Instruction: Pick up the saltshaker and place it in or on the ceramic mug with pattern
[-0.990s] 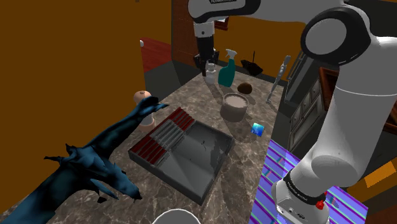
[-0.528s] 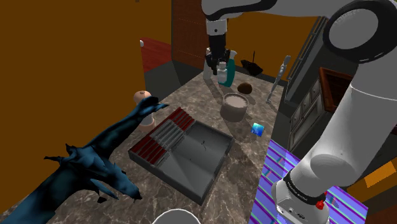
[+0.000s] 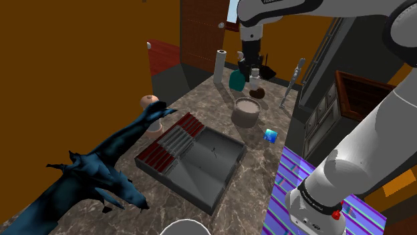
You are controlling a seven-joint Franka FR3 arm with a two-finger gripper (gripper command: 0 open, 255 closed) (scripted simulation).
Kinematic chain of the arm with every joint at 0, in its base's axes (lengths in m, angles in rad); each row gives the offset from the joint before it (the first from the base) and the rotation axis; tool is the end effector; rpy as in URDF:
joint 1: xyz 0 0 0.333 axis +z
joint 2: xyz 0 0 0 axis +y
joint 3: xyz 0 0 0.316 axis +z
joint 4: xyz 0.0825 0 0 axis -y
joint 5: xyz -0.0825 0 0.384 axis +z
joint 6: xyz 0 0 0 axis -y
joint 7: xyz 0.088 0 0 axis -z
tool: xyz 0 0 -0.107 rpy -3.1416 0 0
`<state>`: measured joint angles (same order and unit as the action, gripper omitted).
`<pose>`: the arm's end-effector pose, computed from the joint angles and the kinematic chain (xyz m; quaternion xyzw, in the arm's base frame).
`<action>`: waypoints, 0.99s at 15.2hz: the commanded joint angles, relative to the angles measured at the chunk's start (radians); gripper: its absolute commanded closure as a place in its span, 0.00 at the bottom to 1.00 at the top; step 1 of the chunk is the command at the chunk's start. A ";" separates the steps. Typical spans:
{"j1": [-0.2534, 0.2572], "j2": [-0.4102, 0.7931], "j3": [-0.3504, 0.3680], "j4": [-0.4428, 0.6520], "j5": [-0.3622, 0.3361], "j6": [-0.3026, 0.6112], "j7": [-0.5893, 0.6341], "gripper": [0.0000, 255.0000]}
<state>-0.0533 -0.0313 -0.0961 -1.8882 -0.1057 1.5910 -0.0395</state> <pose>0.5137 -0.0890 0.4963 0.9888 -0.0461 -0.1366 0.0380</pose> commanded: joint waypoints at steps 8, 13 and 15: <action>-0.006 0.004 -0.006 -0.110 -0.004 0.114 -0.001 1.00; -0.007 0.022 -0.007 -0.158 -0.004 0.181 0.004 1.00; -0.007 0.022 -0.007 -0.158 -0.004 0.181 0.004 1.00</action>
<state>-0.0602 -0.0104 -0.1037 -2.0438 -0.1096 1.7673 -0.0363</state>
